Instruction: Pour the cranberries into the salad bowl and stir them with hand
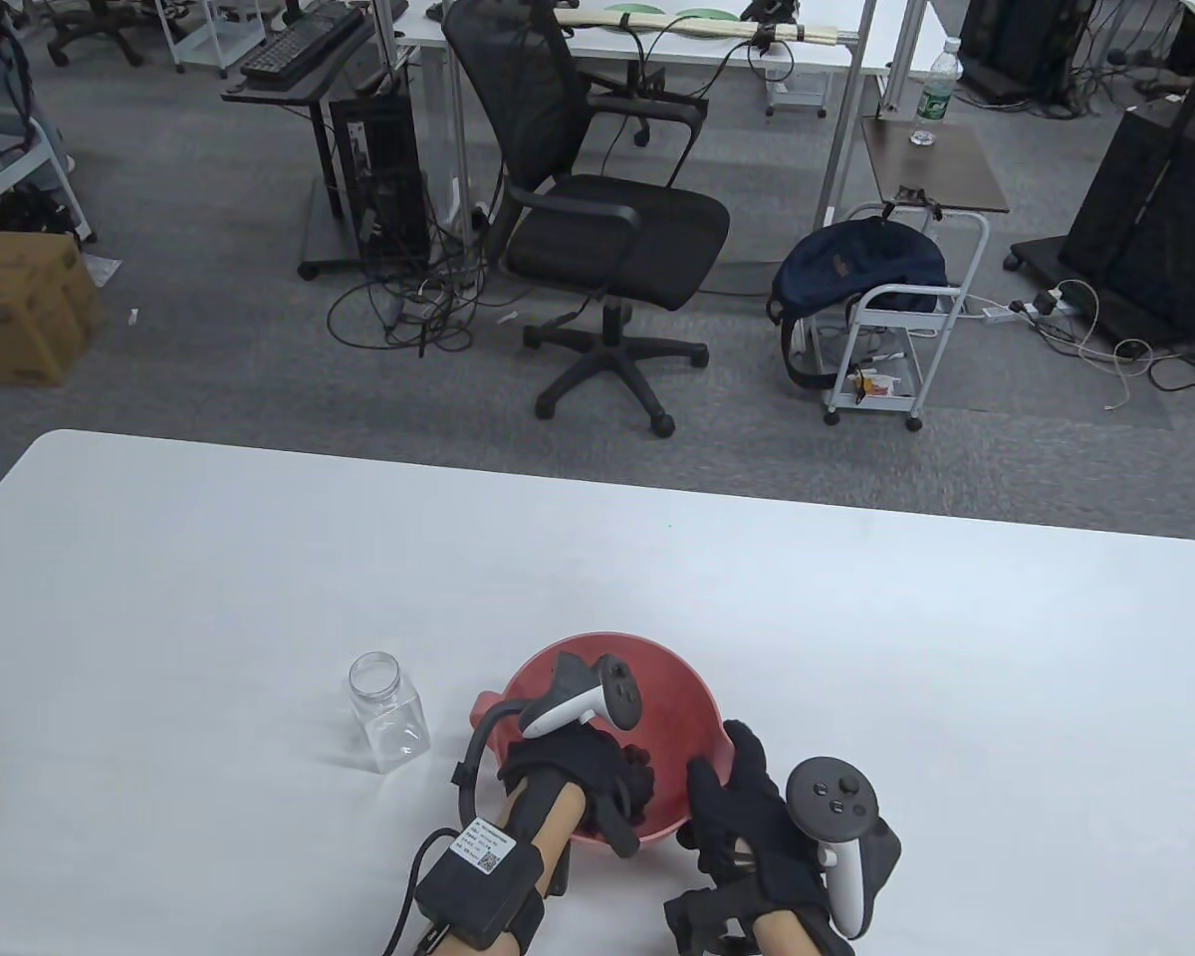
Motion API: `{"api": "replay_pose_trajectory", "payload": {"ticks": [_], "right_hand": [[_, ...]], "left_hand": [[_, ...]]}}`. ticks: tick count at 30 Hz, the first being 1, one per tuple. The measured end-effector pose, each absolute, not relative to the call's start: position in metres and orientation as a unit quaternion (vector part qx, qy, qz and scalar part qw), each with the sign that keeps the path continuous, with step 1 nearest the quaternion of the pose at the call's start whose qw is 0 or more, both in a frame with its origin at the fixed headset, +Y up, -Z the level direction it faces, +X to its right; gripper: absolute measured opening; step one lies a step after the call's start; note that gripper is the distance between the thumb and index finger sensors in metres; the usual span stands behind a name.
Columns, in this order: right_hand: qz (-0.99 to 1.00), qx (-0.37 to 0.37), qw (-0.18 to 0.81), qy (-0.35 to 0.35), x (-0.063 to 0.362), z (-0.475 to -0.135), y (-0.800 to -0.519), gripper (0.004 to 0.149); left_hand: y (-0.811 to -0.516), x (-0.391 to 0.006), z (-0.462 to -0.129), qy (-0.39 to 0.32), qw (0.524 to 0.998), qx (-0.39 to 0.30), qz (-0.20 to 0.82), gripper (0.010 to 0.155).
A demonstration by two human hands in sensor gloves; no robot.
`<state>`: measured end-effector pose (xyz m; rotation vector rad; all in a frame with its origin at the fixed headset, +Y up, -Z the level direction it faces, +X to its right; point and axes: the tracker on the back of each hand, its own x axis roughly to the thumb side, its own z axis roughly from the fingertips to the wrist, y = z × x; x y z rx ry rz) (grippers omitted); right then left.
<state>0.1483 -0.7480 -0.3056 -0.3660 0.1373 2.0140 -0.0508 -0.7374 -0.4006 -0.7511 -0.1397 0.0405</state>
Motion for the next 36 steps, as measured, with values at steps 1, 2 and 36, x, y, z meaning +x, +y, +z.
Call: {"api": "replay_pose_trajectory", "payload": {"ticks": [1, 2, 36], "right_hand": [[0.839, -0.152, 0.518, 0.058, 0.1482, -0.3056, -0.7479, 0.067], [0.840, -0.152, 0.518, 0.058, 0.1483, -0.3056, -0.7479, 0.067], [0.834, -0.156, 0.527, 0.058, 0.1479, -0.3070, -0.7481, 0.067]], "left_hand": [[-0.7372, -0.0506, -0.4003, -0.068, 0.928, -0.367, 0.018, 0.071], [-0.7370, -0.0508, -0.4003, -0.068, 0.927, -0.367, 0.018, 0.070], [-0.7391, -0.0496, -0.4024, -0.148, 0.920, -0.359, 0.043, 0.065]]}}
